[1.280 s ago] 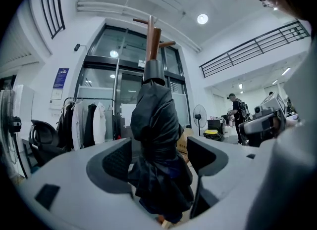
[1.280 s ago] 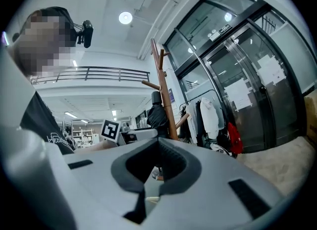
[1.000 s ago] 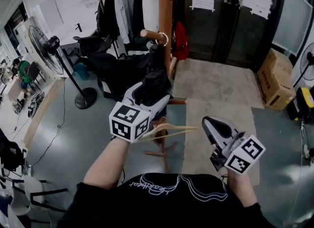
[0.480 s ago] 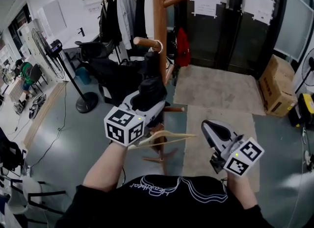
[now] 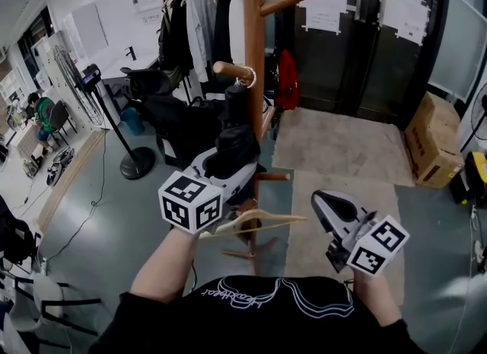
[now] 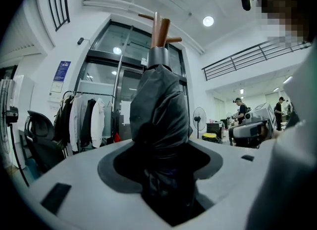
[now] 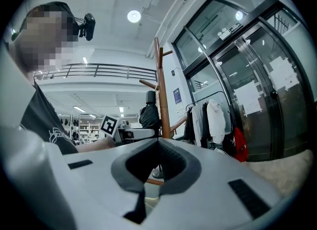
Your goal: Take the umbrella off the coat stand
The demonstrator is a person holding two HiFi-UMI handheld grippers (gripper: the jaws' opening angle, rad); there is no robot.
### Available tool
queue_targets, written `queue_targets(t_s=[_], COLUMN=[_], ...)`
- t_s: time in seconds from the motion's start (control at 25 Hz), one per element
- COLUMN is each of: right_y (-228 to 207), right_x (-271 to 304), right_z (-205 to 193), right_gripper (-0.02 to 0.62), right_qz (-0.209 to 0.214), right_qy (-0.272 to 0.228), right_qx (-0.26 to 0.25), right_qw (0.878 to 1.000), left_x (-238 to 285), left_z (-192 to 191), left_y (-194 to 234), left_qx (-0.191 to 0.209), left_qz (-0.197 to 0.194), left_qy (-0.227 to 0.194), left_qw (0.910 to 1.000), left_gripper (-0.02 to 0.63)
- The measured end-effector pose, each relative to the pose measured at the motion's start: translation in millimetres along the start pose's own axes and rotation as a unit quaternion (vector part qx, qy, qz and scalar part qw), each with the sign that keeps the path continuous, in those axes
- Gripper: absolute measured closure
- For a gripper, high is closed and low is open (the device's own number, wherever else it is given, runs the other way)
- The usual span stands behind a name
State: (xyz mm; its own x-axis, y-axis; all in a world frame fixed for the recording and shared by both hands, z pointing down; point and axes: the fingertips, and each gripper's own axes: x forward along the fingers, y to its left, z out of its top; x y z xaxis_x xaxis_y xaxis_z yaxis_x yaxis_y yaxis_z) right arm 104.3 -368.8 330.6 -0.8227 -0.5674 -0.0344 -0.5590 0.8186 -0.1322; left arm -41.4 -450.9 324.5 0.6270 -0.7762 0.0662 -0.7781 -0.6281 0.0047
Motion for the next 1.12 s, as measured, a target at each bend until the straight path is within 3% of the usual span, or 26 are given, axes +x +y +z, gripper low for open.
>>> queue_targets(t_s=[0.32,0.88,1.12], right_y=[19.1,44.8,61.5], right_x=[20.4,25.9,25.4], right_z=[-1.3,0.1,-17.9], right_gripper=[0.592,0.592,0.598], right_qz=[0.005,-0.03,-0.027], right_qy=[-0.002,-0.01,-0.015], right_qx=[0.003,0.014,0.024], right_qw=[1.0,0.999,0.999], left_x=[-19.0,-52.0,-74.5], left_z=[14.0,47.5,48.7], left_y=[-1.8,-18.2,-32.4], left_qx=[-0.005,0.004,0.003], left_qz=[-0.022,-0.067,-0.086], left_qy=[-0.019,-0.045,-0.055], left_qw=[0.9996,0.9968,0.9948], left_gripper=[0.362,0.362,0.362])
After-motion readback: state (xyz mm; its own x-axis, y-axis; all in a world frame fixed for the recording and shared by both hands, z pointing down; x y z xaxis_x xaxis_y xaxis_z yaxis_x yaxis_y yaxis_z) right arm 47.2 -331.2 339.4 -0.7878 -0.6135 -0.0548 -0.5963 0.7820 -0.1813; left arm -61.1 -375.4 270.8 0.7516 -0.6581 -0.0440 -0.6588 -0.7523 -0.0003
